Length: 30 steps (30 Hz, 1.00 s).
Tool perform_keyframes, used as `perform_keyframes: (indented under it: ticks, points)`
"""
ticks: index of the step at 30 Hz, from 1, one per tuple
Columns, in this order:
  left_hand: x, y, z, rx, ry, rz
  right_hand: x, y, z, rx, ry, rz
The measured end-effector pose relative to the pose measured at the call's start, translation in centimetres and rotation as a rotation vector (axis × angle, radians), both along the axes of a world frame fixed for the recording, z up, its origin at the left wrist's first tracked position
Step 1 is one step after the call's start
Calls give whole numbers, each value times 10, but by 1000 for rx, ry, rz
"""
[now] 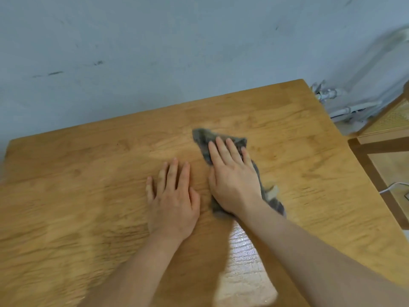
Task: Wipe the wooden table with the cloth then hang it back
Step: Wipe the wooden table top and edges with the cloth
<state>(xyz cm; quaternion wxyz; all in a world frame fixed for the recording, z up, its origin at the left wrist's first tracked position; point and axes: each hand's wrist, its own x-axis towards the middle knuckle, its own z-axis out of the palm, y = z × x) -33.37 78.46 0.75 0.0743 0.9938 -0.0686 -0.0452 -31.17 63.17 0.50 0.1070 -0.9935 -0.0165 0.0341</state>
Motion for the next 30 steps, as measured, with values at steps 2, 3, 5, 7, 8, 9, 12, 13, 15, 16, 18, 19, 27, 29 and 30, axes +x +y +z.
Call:
perform_keyframes:
  ticks: [2, 3, 5, 7, 8, 9, 12, 13, 15, 16, 18, 19, 27, 29, 30]
  points:
    - [0, 1, 1, -8, -6, 1, -52, -4, 2, 8, 9, 43]
    - [1, 0, 1, -13, -8, 0, -79, -8, 2, 1, 16, 64]
    - [4, 0, 0, -17, -6, -2, -118, -20, 5, -35, -2, 108]
    - [5, 0, 0, -10, -2, -5, -129, -26, 7, -55, 8, 124]
    - [5, 0, 0, -5, -4, -5, -122, -28, 8, -42, 18, 119]
    - [6, 0, 2, 0, -5, -5, -110, -27, 9, -26, 30, 111]
    - [10, -1, 3, -6, -1, -2, -39, -22, 6, -16, 12, 42]
    - [9, -2, 3, -14, -3, -4, -10, -20, 6, -5, 10, -20]
    - [6, -1, 1, -20, -8, -2, 30, -11, 4, 17, 28, -142]
    - [5, 0, 0, -16, -13, 0, 34, -5, 1, 35, 34, -169]
    - [4, 0, 0, -15, -15, 1, 8, 5, 2, 29, 3, -124]
    - [3, 1, 0, -16, -16, 2, -19, 7, 4, 21, -17, -44]
    - [7, 0, 1, 2, -16, 6, -20, -65, 4, -12, -22, -3]
    - [8, -1, 3, 10, -17, -5, 16, -61, 3, -10, 16, -120]
    - [9, -2, 4, 16, -13, -15, 25, -58, 1, -6, 21, -145]
